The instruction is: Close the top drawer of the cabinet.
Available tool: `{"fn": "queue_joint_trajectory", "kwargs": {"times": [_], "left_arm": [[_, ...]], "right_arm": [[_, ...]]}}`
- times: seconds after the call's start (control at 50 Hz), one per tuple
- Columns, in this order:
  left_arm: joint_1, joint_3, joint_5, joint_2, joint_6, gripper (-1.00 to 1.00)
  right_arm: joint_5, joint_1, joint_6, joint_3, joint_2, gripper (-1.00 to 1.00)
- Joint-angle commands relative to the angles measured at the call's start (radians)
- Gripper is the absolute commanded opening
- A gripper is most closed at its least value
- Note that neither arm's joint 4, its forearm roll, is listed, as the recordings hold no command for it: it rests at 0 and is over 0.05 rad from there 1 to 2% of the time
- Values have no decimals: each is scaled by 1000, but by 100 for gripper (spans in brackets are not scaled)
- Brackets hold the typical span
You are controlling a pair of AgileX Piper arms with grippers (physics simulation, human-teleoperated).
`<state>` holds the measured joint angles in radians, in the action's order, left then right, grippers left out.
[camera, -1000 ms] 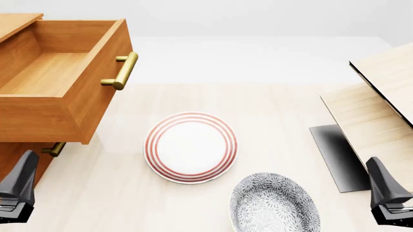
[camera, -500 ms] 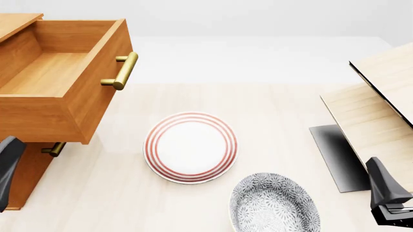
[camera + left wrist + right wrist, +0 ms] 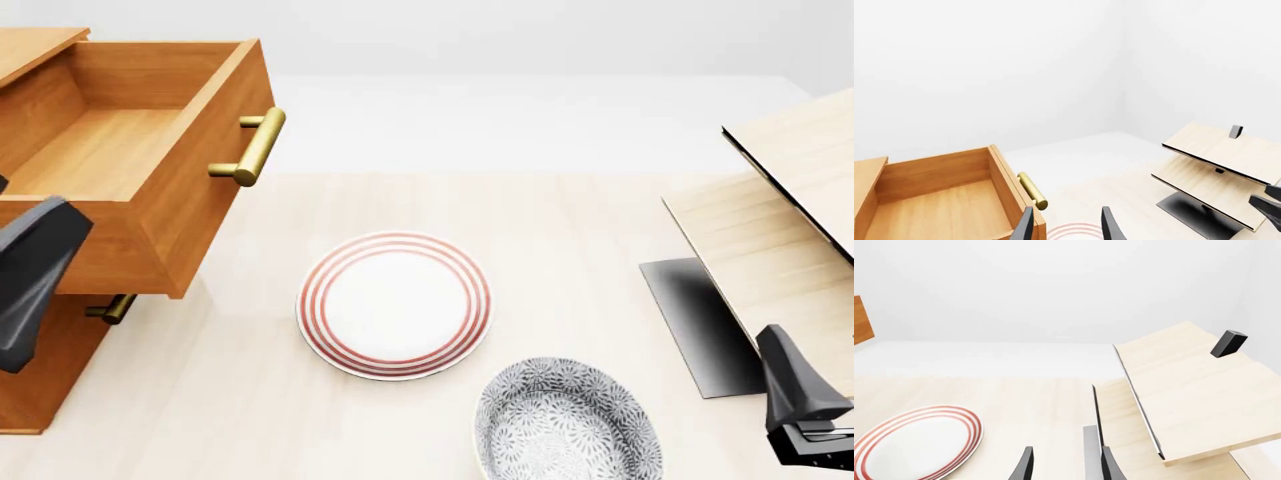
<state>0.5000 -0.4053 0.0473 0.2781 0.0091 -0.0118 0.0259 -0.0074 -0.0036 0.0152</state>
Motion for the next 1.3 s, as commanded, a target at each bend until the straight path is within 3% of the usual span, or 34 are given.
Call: {"fn": "queue_joint_trajectory", "kwargs": {"times": [0.02,0.42,0.84,1.18,1.3], "left_arm": [[92,-39,111,127,6,100],[299,-158,336,397,84,100],[339,-341,345,615,101,100],[416,-416,425,805,260,100],[444,-436,448,882,346,100]], "right_arm": [[-7,0,1,1,7,100],[-6,0,-1,1,5,100],[5,0,0,0,-5,100],[5,0,0,0,-4,100],[2,0,1,0,-1,100]]}}
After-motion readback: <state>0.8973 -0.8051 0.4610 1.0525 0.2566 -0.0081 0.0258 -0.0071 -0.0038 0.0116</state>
